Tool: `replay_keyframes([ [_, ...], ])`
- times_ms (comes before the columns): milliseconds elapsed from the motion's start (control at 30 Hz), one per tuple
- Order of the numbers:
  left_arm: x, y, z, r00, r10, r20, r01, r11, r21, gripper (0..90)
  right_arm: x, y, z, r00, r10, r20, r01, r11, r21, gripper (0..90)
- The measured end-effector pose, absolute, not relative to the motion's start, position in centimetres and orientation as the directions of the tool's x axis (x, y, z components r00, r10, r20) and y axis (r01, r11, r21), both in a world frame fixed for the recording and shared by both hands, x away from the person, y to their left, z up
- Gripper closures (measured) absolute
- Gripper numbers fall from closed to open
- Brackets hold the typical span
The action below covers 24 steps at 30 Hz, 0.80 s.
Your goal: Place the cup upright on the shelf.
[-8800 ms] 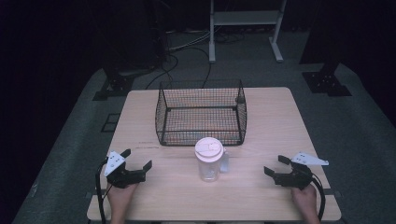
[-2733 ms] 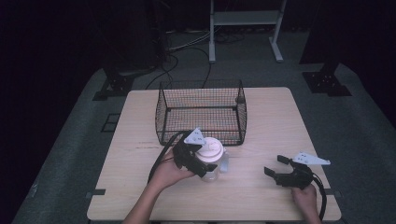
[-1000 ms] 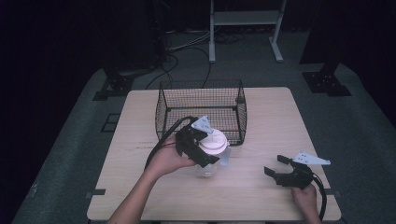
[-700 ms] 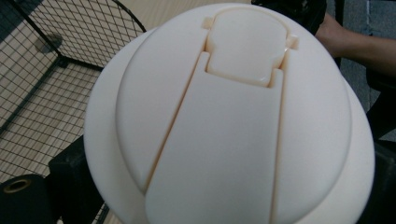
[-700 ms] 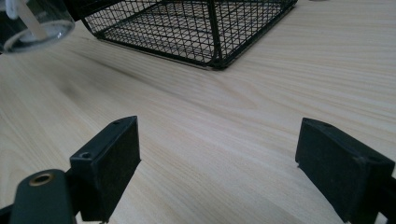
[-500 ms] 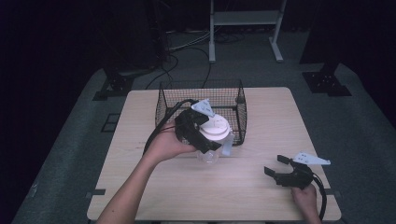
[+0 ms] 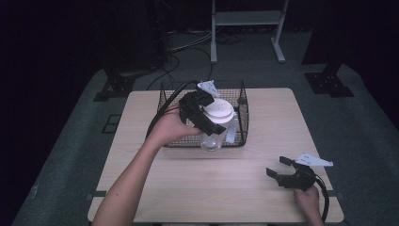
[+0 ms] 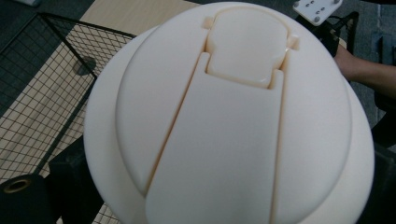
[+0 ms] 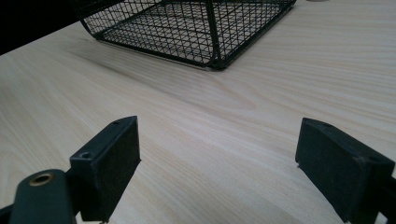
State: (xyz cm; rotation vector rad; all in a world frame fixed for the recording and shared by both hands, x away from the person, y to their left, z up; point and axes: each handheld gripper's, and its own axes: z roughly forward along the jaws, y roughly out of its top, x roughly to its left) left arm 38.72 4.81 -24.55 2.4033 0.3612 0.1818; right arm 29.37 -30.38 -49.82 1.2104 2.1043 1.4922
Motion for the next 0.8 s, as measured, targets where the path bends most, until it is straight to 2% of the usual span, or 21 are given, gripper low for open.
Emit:
replay_keyframes([
  [800, 45.3, 3.1, -23.3, 0.913, 0.408, 0.026, 0.293, -0.698, 0.654, 5.8, 29.4, -30.5, -49.8, -0.603, 0.762, 0.237, 0.464, 0.093, 0.881, 12.9],
])
